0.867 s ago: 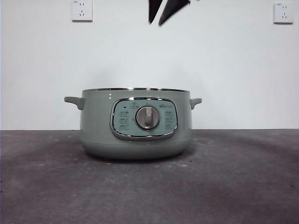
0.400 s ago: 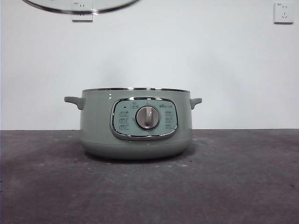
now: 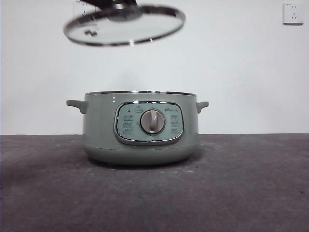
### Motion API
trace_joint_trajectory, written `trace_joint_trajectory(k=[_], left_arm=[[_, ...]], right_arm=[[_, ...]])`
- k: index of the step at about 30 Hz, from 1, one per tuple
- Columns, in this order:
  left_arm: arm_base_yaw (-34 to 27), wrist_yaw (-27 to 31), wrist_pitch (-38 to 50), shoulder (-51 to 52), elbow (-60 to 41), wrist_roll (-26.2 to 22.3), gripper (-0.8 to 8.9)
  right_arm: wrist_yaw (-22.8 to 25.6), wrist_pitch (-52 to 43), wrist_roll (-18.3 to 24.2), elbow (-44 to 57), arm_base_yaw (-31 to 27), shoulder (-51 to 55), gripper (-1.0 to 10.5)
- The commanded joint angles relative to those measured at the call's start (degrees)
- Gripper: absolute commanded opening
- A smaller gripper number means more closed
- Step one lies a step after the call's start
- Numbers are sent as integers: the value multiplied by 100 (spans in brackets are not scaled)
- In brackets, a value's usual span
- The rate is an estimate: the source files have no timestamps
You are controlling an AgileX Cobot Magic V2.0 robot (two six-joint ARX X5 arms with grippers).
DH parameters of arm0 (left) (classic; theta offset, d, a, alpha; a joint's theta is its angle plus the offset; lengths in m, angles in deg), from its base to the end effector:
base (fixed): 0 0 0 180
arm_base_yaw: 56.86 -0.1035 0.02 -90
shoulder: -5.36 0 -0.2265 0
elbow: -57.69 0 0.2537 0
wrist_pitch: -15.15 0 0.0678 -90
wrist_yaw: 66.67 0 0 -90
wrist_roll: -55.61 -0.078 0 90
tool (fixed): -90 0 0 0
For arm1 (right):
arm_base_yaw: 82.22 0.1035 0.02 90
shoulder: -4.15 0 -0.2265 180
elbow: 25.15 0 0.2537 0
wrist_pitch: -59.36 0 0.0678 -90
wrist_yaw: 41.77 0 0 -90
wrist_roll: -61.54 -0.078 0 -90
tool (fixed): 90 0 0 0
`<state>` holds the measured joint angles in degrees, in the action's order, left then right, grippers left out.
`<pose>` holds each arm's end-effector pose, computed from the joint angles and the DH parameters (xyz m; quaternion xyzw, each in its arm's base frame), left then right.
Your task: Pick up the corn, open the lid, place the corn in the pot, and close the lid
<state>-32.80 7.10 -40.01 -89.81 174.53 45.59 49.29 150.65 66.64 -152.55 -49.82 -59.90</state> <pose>0.3520 -0.1810 0.3440 0.0981 0.2575 -0.3536 0.8939 0.1388 0.0864 0.4656 -0.1110 0.2193 0.2721 0.9303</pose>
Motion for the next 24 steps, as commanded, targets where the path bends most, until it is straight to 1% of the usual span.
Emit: trace_joint_trajectory(k=[1, 6, 12, 14, 24], left_arm=[[35, -24, 337, -212, 31, -31, -9], [74, -22, 476, -640, 31, -28, -8], [157, 48, 702, -975, 33, -26, -8], [197, 151, 758, -1051, 31, -28, -8], [214, 278, 785, -1296, 31, -28, -9]], right_arm=[[9, 153, -131, 275, 17, 525, -12], [52, 153, -345, 387, 17, 1174, -12], [111, 153, -415, 503, 17, 1602, -12], [111, 153, -452, 573, 17, 1661, -12], [111, 153, -450, 802, 17, 1707, -12]])
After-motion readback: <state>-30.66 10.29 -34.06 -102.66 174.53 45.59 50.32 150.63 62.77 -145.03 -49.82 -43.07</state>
